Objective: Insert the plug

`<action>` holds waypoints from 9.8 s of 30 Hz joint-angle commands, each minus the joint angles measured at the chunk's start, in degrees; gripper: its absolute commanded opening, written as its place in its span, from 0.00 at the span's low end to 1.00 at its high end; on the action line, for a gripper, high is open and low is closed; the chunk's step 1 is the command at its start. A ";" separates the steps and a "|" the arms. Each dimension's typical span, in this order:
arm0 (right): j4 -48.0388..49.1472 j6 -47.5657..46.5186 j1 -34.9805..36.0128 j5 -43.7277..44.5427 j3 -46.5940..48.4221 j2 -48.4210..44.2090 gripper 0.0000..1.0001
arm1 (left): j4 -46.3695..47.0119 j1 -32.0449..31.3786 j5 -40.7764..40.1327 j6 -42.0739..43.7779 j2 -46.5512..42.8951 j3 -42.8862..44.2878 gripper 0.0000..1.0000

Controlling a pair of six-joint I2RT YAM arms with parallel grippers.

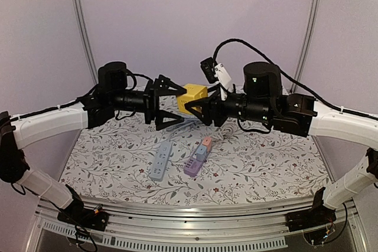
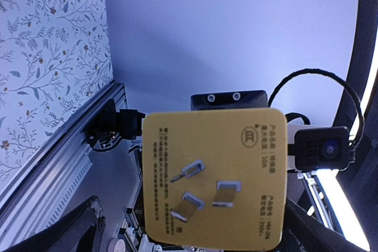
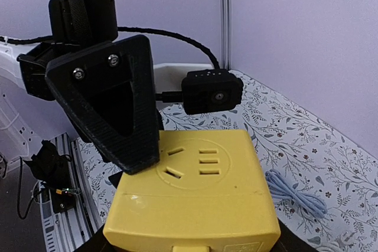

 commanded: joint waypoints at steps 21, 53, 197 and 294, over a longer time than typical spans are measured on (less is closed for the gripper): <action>-10.91 4.78 0.27 2.38 1.11 -4.34 0.00 | -69.70 4.14 -42.57 55.88 -7.80 3.52 1.00; -23.34 15.71 0.27 5.14 0.75 -7.54 0.00 | -49.32 -15.40 -63.09 55.89 11.87 -6.32 0.89; -64.59 5.74 -3.88 -19.38 36.94 42.09 0.00 | -59.62 -6.00 -85.23 61.61 -27.94 -11.52 0.99; -73.74 12.69 3.17 -14.14 42.78 50.14 0.00 | -57.72 -7.16 -80.82 64.86 -30.87 -12.83 1.00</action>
